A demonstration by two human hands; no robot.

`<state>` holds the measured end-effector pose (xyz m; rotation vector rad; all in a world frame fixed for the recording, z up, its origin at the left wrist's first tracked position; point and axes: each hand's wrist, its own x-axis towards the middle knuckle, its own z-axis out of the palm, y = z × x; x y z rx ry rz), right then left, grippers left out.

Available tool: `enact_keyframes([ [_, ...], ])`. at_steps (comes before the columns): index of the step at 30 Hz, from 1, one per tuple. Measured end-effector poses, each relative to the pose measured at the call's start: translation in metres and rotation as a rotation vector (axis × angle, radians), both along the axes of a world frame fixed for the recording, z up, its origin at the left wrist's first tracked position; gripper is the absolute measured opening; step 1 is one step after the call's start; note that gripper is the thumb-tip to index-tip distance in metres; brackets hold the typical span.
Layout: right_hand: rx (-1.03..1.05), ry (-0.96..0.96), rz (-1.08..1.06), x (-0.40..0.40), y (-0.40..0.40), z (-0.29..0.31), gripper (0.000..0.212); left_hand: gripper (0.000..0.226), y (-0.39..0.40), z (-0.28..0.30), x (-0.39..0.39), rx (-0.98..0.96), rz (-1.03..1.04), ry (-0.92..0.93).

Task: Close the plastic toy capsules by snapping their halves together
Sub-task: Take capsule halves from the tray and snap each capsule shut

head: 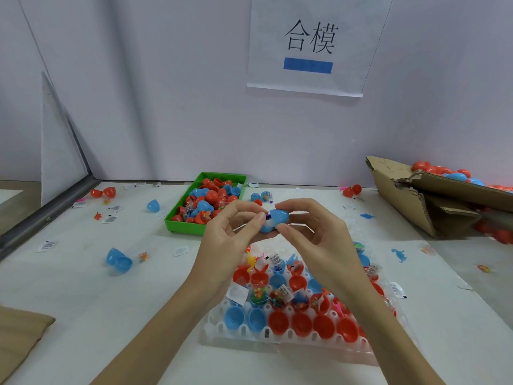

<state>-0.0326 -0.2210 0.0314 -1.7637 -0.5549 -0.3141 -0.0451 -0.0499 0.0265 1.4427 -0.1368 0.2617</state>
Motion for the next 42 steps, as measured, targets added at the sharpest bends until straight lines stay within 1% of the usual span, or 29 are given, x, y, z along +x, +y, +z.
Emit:
enact_keyframes([
  [4,-0.039,-0.063,-0.026,-0.001,0.002,-0.001,0.028,0.008,0.0,0.002,-0.001,0.044,0.016,-0.013],
  [7,-0.091,-0.129,-0.056,-0.001,0.002,-0.001,0.03,0.018,0.001,0.003,-0.002,-0.006,-0.006,0.022],
  [10,-0.112,-0.161,-0.088,-0.001,0.002,-0.001,0.029,0.018,0.003,0.005,-0.003,-0.064,-0.034,0.044],
  [12,-0.095,-0.168,-0.099,-0.002,0.002,-0.001,0.028,0.022,0.003,0.006,-0.005,-0.088,-0.079,0.032],
  [17,-0.01,-0.138,-0.107,-0.004,0.003,0.002,0.028,0.037,0.003,0.01,-0.008,0.058,-0.065,-0.047],
  [20,0.006,-0.106,-0.079,-0.005,0.003,0.003,0.028,0.035,0.005,0.011,-0.008,0.133,-0.001,-0.09],
  [22,0.018,-0.103,-0.062,-0.006,0.003,0.004,0.028,0.033,0.005,0.013,-0.009,0.145,0.022,-0.093],
  [27,0.023,-0.146,-0.05,-0.007,0.001,0.005,0.029,0.042,0.008,0.014,-0.008,0.049,-0.049,-0.019],
  [30,-0.014,-0.176,-0.069,-0.008,0.001,0.003,0.031,0.041,0.009,0.016,-0.008,0.034,-0.051,-0.001],
  [32,-0.063,-0.214,-0.088,-0.009,0.003,0.0,0.036,0.038,0.008,0.017,-0.007,0.004,-0.042,0.005],
  [35,-0.179,-0.229,-0.104,-0.014,0.015,-0.007,0.05,0.032,0.007,0.016,-0.008,-0.049,-0.033,0.018],
  [37,-0.233,-0.234,-0.194,-0.018,0.024,-0.011,0.056,0.03,0.004,0.014,-0.01,-0.038,-0.022,0.032],
  [40,-0.226,-0.294,-0.392,-0.021,0.031,-0.014,0.045,0.025,-0.004,0.012,-0.014,-0.025,-0.011,0.034],
  [42,-0.243,-0.323,-0.452,-0.021,0.031,-0.014,0.039,0.023,-0.009,0.011,-0.015,-0.021,-0.005,0.027],
])
